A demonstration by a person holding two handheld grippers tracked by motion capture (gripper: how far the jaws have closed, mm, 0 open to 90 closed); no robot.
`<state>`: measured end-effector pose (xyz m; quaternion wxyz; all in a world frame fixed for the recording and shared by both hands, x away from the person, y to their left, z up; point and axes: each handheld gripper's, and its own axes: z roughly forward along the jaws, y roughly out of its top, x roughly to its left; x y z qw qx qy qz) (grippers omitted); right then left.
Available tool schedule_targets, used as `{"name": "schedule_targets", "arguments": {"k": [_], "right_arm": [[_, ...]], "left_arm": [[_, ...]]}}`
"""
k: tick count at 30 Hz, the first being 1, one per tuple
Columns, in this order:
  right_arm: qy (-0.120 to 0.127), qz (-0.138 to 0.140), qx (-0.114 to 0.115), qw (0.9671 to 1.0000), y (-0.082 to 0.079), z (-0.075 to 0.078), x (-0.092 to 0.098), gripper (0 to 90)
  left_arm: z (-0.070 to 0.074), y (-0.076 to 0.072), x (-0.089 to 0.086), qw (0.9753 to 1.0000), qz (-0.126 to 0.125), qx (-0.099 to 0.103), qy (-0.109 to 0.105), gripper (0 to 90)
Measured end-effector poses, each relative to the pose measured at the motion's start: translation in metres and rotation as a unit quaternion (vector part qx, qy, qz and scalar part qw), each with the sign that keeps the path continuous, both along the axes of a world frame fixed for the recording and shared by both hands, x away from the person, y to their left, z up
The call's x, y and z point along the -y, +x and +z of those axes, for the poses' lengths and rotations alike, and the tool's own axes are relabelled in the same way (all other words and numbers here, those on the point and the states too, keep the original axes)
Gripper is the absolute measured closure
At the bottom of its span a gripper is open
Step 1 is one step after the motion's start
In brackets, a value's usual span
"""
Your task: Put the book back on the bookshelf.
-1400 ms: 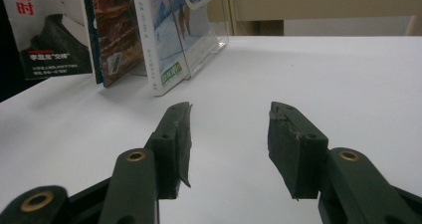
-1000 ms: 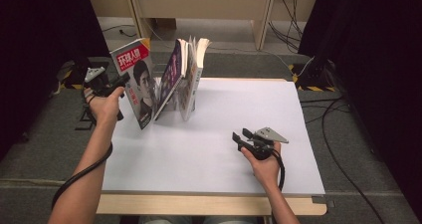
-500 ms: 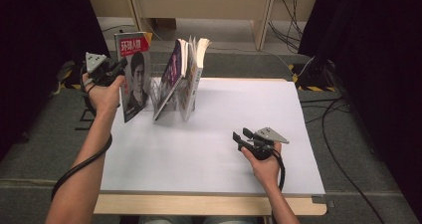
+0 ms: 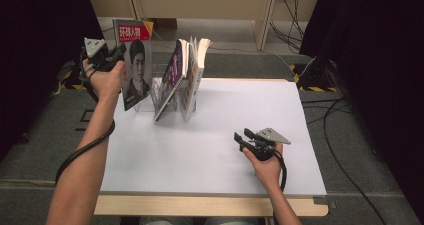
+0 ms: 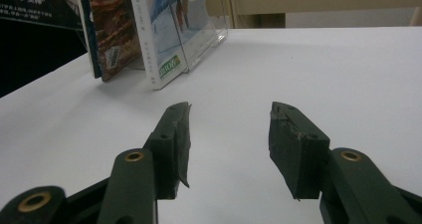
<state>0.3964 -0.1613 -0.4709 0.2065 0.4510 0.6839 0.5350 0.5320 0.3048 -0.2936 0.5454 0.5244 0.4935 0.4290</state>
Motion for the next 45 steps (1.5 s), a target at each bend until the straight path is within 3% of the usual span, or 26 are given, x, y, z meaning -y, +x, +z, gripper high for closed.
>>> {"name": "schedule_targets", "arguments": {"k": [5, 11, 15, 16, 20, 21, 23, 25, 27, 30, 32, 34, 38, 41, 45], "right_arm": [[0.0, 0.001, 0.0, 1.0, 0.0, 0.0, 0.0, 51.2], [-0.001, 0.003, 0.001, 1.0, -0.001, -0.001, 0.0, 51.3], [-0.001, 0.004, 0.001, 1.0, -0.001, 0.0, -0.002, 51.3], [-0.001, 0.005, 0.001, 1.0, -0.001, 0.0, -0.003, 51.3], [-0.002, 0.006, -0.003, 1.0, -0.001, -0.001, -0.004, 51.2], [-0.003, 0.006, -0.002, 1.0, -0.001, -0.002, -0.004, 51.2], [-0.005, 0.007, 0.0, 1.0, -0.001, -0.001, -0.004, 51.1], [-0.003, 0.005, 0.0, 1.0, -0.001, 0.0, -0.004, 51.0], [-0.003, 0.006, -0.001, 1.0, -0.001, 0.001, -0.003, 51.0], [-0.003, 0.007, -0.003, 1.0, -0.001, 0.001, -0.004, 50.9], [-0.002, 0.008, -0.002, 1.0, -0.001, 0.001, -0.004, 50.8], [0.001, 0.009, -0.006, 0.9999, -0.001, 0.002, -0.004, 50.5], [0.003, 0.011, -0.01, 0.9999, -0.001, 0.001, -0.004, 50.3], [0.003, 0.012, -0.015, 0.9998, 0.0, 0.0, -0.004, 50.1], [0.002, 0.015, -0.018, 0.9997, 0.0, -0.001, -0.004, 50.1]], "left_arm": [[-0.008, 0.003, -0.001, 0.9999, 0.001, 0.013, -0.003, 85.8], [-0.039, -0.006, -0.011, 1.0, 0.003, 0.0, -0.004, 85.7], [-0.045, -0.013, -0.014, 0.9999, -0.007, -0.009, -0.004, 85.4], [-0.049, -0.017, -0.016, 0.9996, -0.016, -0.021, -0.012, 85.3], [-0.052, -0.021, -0.019, 0.9947, -0.036, -0.081, -0.052, 83.4], [-0.052, -0.022, -0.021, 0.9929, -0.04, -0.09, -0.067, 82.5], [-0.049, -0.025, -0.021, 0.9921, -0.032, -0.099, -0.07, 80.1], [-0.046, -0.027, -0.022, 0.9898, -0.042, -0.105, -0.087, 78.3], [-0.041, -0.027, -0.021, 0.9882, -0.031, -0.122, -0.086, 79.1], [-0.038, -0.025, -0.019, 0.9852, -0.031, -0.136, -0.1, 78.2], [-0.035, -0.023, -0.018, 0.9833, -0.027, -0.144, -0.109, 73.1], [-0.032, -0.02, -0.018, 0.9831, -0.017, -0.147, -0.108, 70.7], [-0.03, -0.014, -0.018, 0.9795, -0.005, -0.157, -0.125, 67.4], [-0.031, -0.008, -0.018, 0.9762, -0.004, -0.169, -0.136, 66.6], [-0.031, -0.004, -0.017, 0.9742, -0.007, -0.17, -0.148, 69.1]]}}
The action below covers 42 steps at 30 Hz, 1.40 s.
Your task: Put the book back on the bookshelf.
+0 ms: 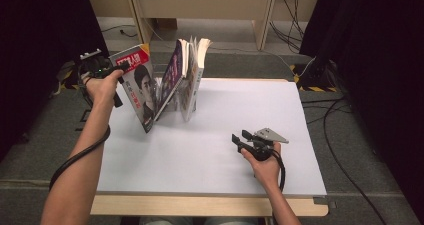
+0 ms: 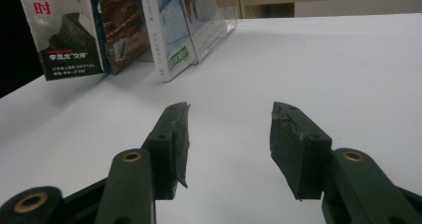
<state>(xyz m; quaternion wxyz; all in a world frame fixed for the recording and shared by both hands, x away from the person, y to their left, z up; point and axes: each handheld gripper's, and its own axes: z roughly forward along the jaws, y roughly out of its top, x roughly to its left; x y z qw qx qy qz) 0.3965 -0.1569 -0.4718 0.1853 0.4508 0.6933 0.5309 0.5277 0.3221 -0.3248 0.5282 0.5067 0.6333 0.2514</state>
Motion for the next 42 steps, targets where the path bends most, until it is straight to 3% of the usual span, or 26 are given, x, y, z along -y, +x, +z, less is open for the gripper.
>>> {"name": "schedule_targets", "arguments": {"k": [4, 10, 17, 19, 23, 26, 30, 32, 36, 38, 40, 42], "right_arm": [[0.001, 0.001, 0.0, 1.0, 0.0, 0.001, 0.0, 50.2], [-0.001, 0.002, -0.001, 1.0, 0.0, 0.001, 0.0, 50.2], [-0.001, 0.005, -0.007, 1.0, 0.0, -0.001, 0.0, 50.4], [-0.001, 0.005, -0.008, 1.0, 0.0, -0.001, -0.001, 50.4], [-0.002, 0.005, -0.008, 1.0, 0.0, -0.001, -0.001, 50.5], [-0.003, 0.004, -0.006, 1.0, 0.0, -0.001, -0.001, 50.5], [-0.002, 0.003, -0.006, 1.0, 0.0, -0.001, 0.0, 50.5], [-0.002, 0.003, -0.006, 1.0, 0.0, -0.002, 0.0, 50.6], [-0.003, 0.004, -0.006, 1.0, 0.001, -0.003, 0.0, 50.6], [-0.001, 0.005, -0.006, 1.0, 0.001, -0.003, 0.0, 50.7], [-0.002, 0.006, -0.006, 1.0, 0.001, -0.004, -0.001, 50.7], [-0.003, 0.008, -0.004, 1.0, 0.0, -0.004, 0.0, 50.7]], "left_arm": [[0.001, 0.001, 0.005, 0.9999, -0.008, 0.008, -0.003, 74.2], [0.004, 0.004, 0.014, 0.9998, -0.02, 0.003, -0.005, 83.3], [0.008, 0.004, 0.019, 0.9995, -0.025, -0.005, 0.019, 85.9], [0.011, 0.004, 0.019, 0.9995, -0.021, 0.001, 0.026, 86.0], [0.024, 0.002, 0.024, 0.9976, -0.015, 0.029, 0.061, 86.1], [0.036, 0.003, 0.027, 0.9948, -0.01, 0.056, 0.084, 86.2], [0.051, 0.003, 0.029, 0.9869, -0.001, 0.107, 0.121, 86.2], [0.059, 0.004, 0.03, 0.9832, 0.0, 0.131, 0.127, 86.2], [0.069, 0.006, 0.032, 0.9766, 0.002, 0.161, 0.143, 86.2], [0.069, 0.007, 0.032, 0.9724, 0.001, 0.176, 0.153, 86.2], [0.059, 0.006, 0.033, 0.9683, 0.004, 0.187, 0.166, 86.2], [0.045, 0.005, 0.032, 0.9682, 0.005, 0.183, 0.171, 86.1]]}}
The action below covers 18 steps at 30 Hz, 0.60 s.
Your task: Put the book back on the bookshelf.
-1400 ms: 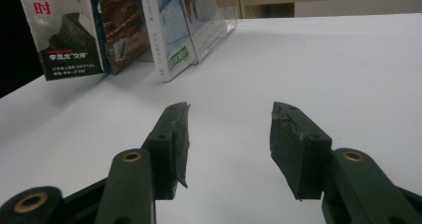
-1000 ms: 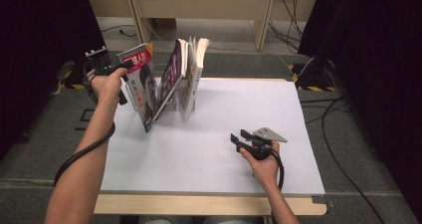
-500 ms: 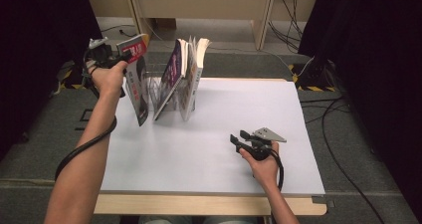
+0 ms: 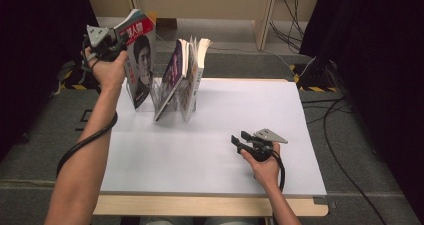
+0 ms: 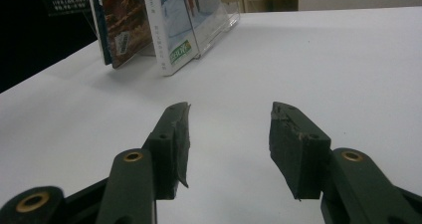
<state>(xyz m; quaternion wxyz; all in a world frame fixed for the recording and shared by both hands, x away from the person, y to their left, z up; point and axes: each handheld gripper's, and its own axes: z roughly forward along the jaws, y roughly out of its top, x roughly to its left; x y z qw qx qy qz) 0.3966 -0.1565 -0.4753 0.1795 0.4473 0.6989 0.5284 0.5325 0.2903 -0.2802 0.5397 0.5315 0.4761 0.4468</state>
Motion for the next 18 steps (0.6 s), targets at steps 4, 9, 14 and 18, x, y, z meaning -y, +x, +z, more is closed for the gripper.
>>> {"name": "schedule_targets", "arguments": {"k": [4, 9, 14, 18], "right_arm": [[0.0, 0.001, 0.001, 1.0, 0.0, 0.001, 0.0, 50.9], [0.002, 0.0, 0.003, 1.0, -0.001, 0.002, -0.001, 51.0], [0.001, 0.001, 0.001, 1.0, -0.001, 0.002, -0.002, 51.0], [0.0, 0.002, 0.0, 1.0, -0.001, 0.002, -0.003, 50.9]], "left_arm": [[-0.032, -0.002, -0.006, 0.9997, 0.0, -0.025, -0.005, 86.1], [-0.046, -0.01, -0.009, 0.9992, -0.02, -0.029, -0.017, 85.9], [-0.044, -0.017, -0.012, 0.9947, -0.033, -0.076, -0.061, 82.7], [-0.029, -0.022, -0.015, 0.9872, -0.032, -0.125, -0.094, 69.5]]}}
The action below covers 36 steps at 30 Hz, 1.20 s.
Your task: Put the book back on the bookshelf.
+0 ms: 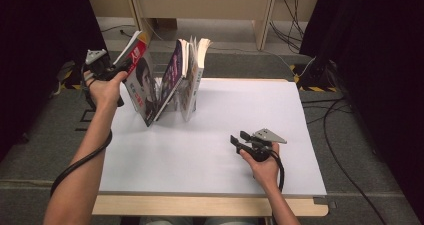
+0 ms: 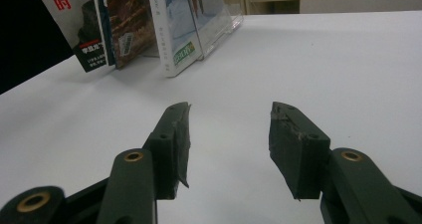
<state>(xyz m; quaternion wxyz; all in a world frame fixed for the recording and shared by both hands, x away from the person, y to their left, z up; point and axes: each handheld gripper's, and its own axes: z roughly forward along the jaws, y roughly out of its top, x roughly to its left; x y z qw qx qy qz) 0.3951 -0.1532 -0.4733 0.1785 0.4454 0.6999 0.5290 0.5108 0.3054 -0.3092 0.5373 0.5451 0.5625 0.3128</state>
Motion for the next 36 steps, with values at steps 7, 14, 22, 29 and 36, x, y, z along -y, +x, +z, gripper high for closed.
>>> {"name": "schedule_targets", "arguments": {"k": [7, 14, 22, 29, 36], "right_arm": [[0.001, 0.003, -0.004, 1.0, 0.0, 0.0, -0.002, 50.5], [-0.001, 0.006, -0.015, 0.9999, 0.002, -0.003, -0.001, 50.2], [-0.001, 0.007, -0.022, 0.9997, 0.002, -0.004, -0.001, 50.0], [0.0, 0.006, -0.021, 0.9998, 0.003, -0.004, 0.0, 50.0], [-0.001, 0.004, -0.018, 0.9998, 0.003, -0.004, 0.001, 50.1]], "left_arm": [[0.013, 0.002, -0.003, 0.996, 0.005, -0.089, -0.011, 67.4], [0.016, 0.001, -0.003, 0.9927, 0.013, -0.119, 0.015, 83.6], [0.02, 0.0, 0.005, 0.9929, -0.002, -0.105, 0.056, 86.1], [0.025, 0.0, 0.011, 0.9951, 0.005, -0.066, 0.074, 86.3], [0.027, 0.004, 0.012, 0.9958, 0.018, -0.041, 0.079, 86.3]]}}
